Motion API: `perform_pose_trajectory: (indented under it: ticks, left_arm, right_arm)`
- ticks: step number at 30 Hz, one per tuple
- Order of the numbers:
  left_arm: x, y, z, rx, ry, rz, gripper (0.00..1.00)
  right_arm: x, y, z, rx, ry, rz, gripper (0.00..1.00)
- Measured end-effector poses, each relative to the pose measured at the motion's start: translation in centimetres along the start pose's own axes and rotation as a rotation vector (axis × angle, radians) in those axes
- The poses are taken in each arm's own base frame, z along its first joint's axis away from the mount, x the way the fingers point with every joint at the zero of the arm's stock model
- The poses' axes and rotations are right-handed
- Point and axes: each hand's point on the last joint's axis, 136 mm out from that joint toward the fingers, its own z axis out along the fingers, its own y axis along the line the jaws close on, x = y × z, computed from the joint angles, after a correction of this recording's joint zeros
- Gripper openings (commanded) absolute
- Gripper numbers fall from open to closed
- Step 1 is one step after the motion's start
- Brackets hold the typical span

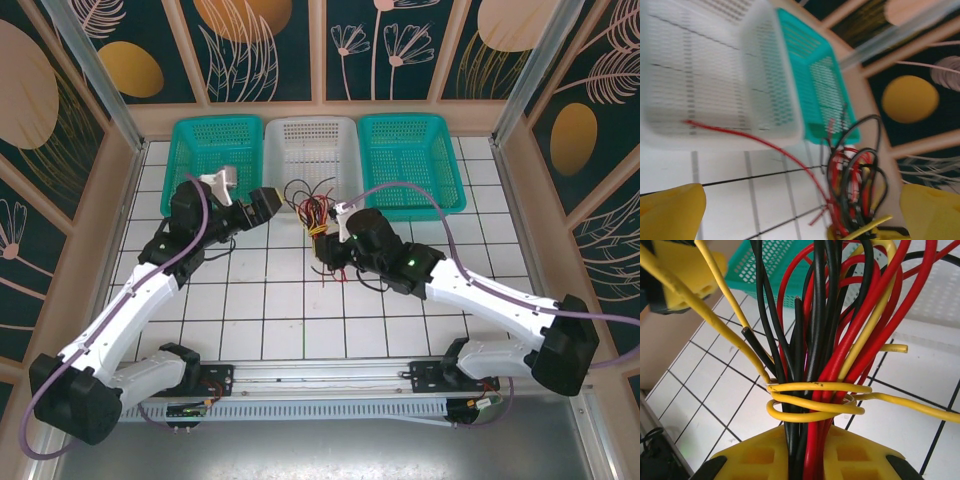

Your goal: Untangle the cables

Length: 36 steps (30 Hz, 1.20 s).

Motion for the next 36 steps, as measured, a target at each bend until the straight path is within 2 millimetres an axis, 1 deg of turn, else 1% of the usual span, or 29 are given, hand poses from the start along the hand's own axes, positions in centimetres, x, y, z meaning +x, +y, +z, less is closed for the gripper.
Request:
perform_pose_trajectory:
  ticks: [3,6,10,14,17,21,24,26,27,29,30,36]
  left_arm:
    - [1.0,-2.0,0.4,0.095,0.042,0.008,0.99]
    - [2.2,-3.0,0.6,0.158,0.077,0.015,0.99]
    - [3.3,-3.0,0.8,0.186,0.107,0.006,0.99]
    - [3.7,-2.4,1.0,0.185,0.11,-0.029,0.99]
    - [4.0,-2.4,1.2,0.21,0.11,-0.062,0.98]
    - [4.3,-2.8,1.2,0.258,0.119,-0.092,0.9]
    - [4.3,-3.2,1.2,0.288,0.124,-0.101,0.79]
    - [4.3,-3.5,1.1,0.308,0.122,-0.105,0.74]
    - [4.3,-3.6,1.1,0.318,0.123,-0.109,0.69]
    - [4.5,-3.7,1.2,0.334,0.128,-0.117,0.63]
    - [4.5,-3.7,1.2,0.341,0.129,-0.12,0.61]
    - [5.1,-3.6,1.5,0.373,0.15,-0.135,0.61]
  right_arm:
    - [-0.1,0.6,-0.3,-0.03,0.002,-0.048,0.16]
    - [0.0,1.3,-0.5,-0.068,0.013,-0.074,0.16]
    - [-0.1,2.3,-0.8,-0.12,0.021,-0.086,0.15]
    - [0.0,3.3,-1.1,-0.162,0.023,-0.093,0.15]
    - [0.0,4.1,-1.4,-0.193,0.026,-0.102,0.14]
    - [-0.1,4.9,-1.6,-0.227,0.028,-0.106,0.14]
    - [-0.1,5.4,-1.8,-0.247,0.032,-0.108,0.13]
    - [0.0,5.6,-1.8,-0.257,0.035,-0.11,0.13]
    - [0.0,5.8,-1.9,-0.262,0.035,-0.112,0.13]
    - [0.0,6.2,-2.0,-0.275,0.038,-0.115,0.13]
    - [0.0,6.3,-2.1,-0.28,0.04,-0.116,0.13]
    - [0.1,6.6,-2.1,-0.288,0.045,-0.118,0.14]
